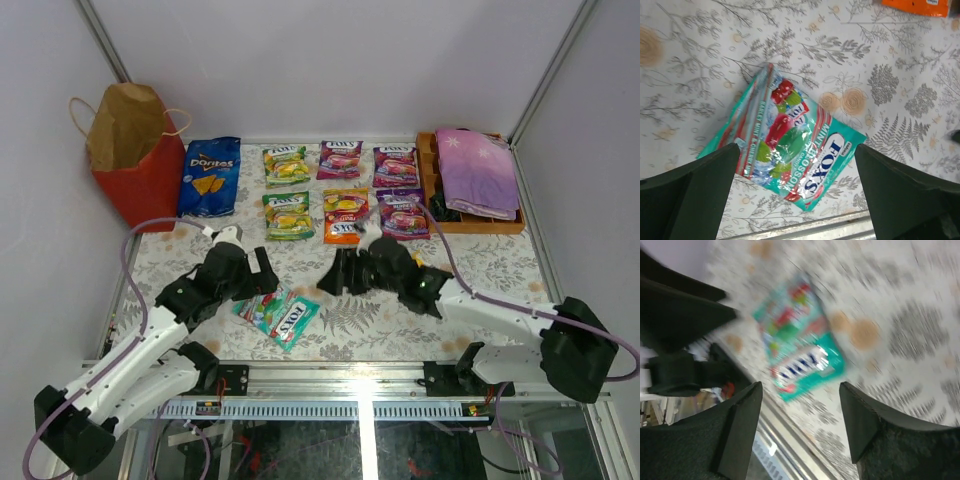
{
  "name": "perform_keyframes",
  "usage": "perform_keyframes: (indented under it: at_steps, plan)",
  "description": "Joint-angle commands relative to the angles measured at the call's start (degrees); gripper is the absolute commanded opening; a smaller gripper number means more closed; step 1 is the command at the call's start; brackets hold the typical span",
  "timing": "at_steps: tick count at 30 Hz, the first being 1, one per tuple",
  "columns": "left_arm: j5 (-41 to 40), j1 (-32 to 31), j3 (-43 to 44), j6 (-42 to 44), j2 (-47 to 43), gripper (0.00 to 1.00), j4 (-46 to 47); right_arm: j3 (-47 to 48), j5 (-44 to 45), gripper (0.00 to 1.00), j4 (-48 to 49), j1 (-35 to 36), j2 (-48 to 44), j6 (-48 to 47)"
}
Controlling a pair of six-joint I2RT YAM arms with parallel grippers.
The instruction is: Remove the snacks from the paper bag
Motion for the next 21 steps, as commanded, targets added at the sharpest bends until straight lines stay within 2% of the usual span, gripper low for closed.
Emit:
perform_keyframes:
  at_steps: [1, 9, 15, 18, 21]
  plan:
    - [3.6, -0.7, -2.2, -4.6, 0.8, 1.0, 11.2, -16.2, 1.7, 0.68, 18.1, 0.9, 2.7, 10.8]
    - [5.1, -1.5, -11.1, -11.4, 3.4, 1.0, 18.6, -20.0, 0.5, 0.62, 38.1, 3.1, 17.1, 16.8]
    - [4.4, -2.9, -13.5, -12.9, 8.4, 1.0, 21.4, -19.1, -3.1, 0.55, 50.7, 3.8, 29.7, 24.0]
    - [3.6, -3.3, -14.0, -13.1, 10.5, 1.0, 22.2, -17.1, -3.8, 0.5, 53.5, 5.0, 34.8, 27.0]
    - [1.8, -3.2, -15.3, -13.8, 12.0, 1.0, 23.7, -13.2, -4.5, 0.38, 54.0, 6.3, 40.0, 28.6]
